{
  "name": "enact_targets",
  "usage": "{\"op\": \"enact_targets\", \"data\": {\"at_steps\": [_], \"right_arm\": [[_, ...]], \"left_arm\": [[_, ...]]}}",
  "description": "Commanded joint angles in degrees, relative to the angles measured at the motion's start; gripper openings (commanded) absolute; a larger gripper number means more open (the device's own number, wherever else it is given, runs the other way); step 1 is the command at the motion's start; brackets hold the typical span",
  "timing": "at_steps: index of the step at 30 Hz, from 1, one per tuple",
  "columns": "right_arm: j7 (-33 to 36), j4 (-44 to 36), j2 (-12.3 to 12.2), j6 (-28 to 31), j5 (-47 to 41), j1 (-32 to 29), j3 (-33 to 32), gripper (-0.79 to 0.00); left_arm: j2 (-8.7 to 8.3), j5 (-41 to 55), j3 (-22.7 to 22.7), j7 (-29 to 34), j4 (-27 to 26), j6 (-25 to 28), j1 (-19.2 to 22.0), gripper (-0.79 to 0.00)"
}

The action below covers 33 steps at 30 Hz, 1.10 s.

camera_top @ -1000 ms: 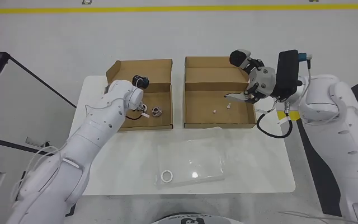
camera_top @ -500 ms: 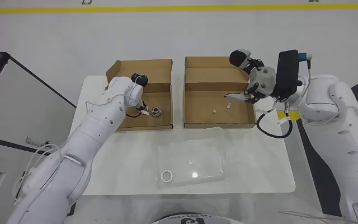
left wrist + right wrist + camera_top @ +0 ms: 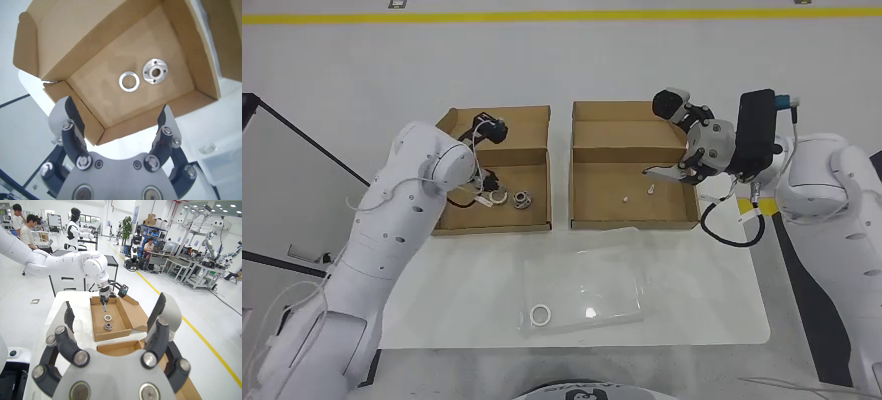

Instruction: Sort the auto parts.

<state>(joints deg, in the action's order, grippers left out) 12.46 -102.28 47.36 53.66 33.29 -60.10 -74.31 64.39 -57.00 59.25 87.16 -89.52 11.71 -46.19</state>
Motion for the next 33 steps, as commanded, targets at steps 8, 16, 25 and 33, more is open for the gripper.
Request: {"op": "enact_targets", "data": {"at_steps": [8,16,25,33], "right_arm": [[0.0,0.0,0.0,0.0,0.0,0.0,0.0,0.0],[0.0,0.0,0.0,0.0,0.0,0.0,0.0,0.0],[0.0,0.0,0.0,0.0,0.0,0.0,0.0,0.0],[0.0,0.0,0.0,0.0,0.0,0.0,0.0,0.0]], "left_arm": [[-5.74,4.63,-3.43,-2.42,-10.83,7.85,-4.68,0.0],[-7.55,7.25,-4.99,-2.97,-11.67,8.41,-4.35,0.0],[-7.53,7.46,-5.02,-3.56,-11.82,8.44,-4.52,0.0],[-8.78,9.46,-13.03,-7.33,-17.91,12.76,-4.14,0.0]]}}
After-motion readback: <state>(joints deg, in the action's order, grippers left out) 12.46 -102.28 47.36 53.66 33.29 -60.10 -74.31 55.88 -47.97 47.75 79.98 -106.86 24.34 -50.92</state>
